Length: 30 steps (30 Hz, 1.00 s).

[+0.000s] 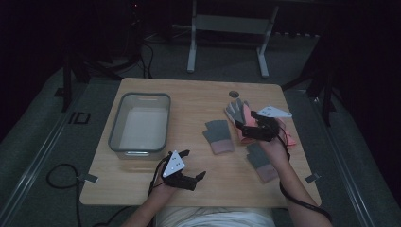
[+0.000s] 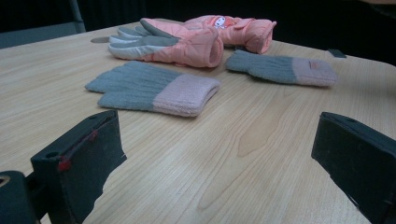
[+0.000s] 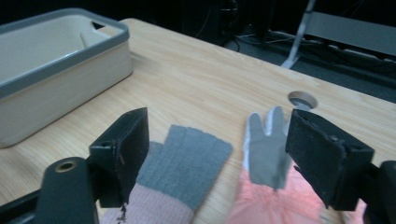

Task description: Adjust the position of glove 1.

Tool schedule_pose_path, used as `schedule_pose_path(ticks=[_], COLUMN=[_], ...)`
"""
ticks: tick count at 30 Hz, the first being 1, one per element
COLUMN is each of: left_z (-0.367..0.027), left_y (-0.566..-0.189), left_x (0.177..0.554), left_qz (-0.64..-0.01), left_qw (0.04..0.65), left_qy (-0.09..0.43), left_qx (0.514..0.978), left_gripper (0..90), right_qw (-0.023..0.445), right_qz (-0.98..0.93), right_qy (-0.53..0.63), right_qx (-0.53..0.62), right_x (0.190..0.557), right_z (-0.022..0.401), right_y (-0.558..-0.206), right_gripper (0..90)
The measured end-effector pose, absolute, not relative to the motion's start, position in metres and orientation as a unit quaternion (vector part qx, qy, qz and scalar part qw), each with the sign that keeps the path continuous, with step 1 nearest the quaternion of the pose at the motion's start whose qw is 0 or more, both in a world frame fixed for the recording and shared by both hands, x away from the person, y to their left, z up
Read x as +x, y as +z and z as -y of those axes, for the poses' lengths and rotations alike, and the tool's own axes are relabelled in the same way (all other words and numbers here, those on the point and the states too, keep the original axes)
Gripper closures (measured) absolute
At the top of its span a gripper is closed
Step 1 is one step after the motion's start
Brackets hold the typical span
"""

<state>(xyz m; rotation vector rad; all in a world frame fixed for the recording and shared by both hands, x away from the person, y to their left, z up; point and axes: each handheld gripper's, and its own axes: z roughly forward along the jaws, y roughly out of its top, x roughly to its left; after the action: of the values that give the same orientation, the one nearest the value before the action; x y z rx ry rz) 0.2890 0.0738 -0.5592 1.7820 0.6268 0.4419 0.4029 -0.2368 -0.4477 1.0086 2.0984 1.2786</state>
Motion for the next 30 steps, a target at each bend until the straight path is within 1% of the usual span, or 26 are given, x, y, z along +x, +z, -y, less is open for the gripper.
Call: schedule_pose_path(ticks=[2,5,12,15,16,17,18,19,21,23,24,30], left_z=[-0.074,-0.074,-0.074,-0.074,-0.074,-0.074,-0.074,-0.074,-0.074,-0.074,-0.074,-0.074], left_y=[-0.559,-0.559,-0.559,-0.559,-0.559,-0.559,-0.559,-0.559,-0.559,-0.559,-0.559,-0.559], left_x=[0.289,0.289,0.289,0.289,0.289,0.289,0.289,0.289,0.289,0.289,0.289,0.289], left_qz=[-0.267,-0.266,-0.266,-0.266,-0.266,-0.266,-0.266,-0.266,-0.265,-0.265,-0.265,-0.264], left_qw=[0.565,0.565,0.566,0.565,0.565,0.565,0.565,0.565,0.565,0.565,0.566,0.566], left_qy=[0.188,0.188,0.187,0.187,0.187,0.187,0.187,0.187,0.187,0.187,0.186,0.184], left_qx=[0.758,0.758,0.758,0.758,0.758,0.758,0.758,0.758,0.758,0.758,0.758,0.759], left_gripper=[1.6,1.6,1.6,1.6,1.6,1.6,1.6,1.6,1.6,1.6,1.6,1.6], right_qw=[0.237,0.230,0.198,0.185,0.181,0.181,0.169,0.169,0.159,0.159,0.145,0.165], right_qz=[-0.774,-0.784,-0.800,-0.812,-0.815,-0.815,-0.824,-0.824,-0.831,-0.833,-0.839,-0.847], right_qy=[0.465,0.459,0.446,0.431,0.426,0.426,0.413,0.413,0.397,0.393,0.385,0.348], right_qx=[0.359,0.349,0.349,0.347,0.348,0.348,0.348,0.348,0.356,0.356,0.355,0.367], right_x=[0.406,0.410,0.422,0.428,0.430,0.430,0.436,0.436,0.444,0.446,0.451,0.458], right_z=[0.231,0.222,0.204,0.196,0.194,0.194,0.188,0.188,0.183,0.182,0.180,0.172], right_y=[-0.452,-0.461,-0.483,-0.495,-0.498,-0.498,-0.507,-0.507,-0.517,-0.520,-0.526,-0.540], right_gripper=[24.5,29.4,34.4,38.8,42.6,42.6,46.1,46.1,50.2,50.2,55.2,56.8])
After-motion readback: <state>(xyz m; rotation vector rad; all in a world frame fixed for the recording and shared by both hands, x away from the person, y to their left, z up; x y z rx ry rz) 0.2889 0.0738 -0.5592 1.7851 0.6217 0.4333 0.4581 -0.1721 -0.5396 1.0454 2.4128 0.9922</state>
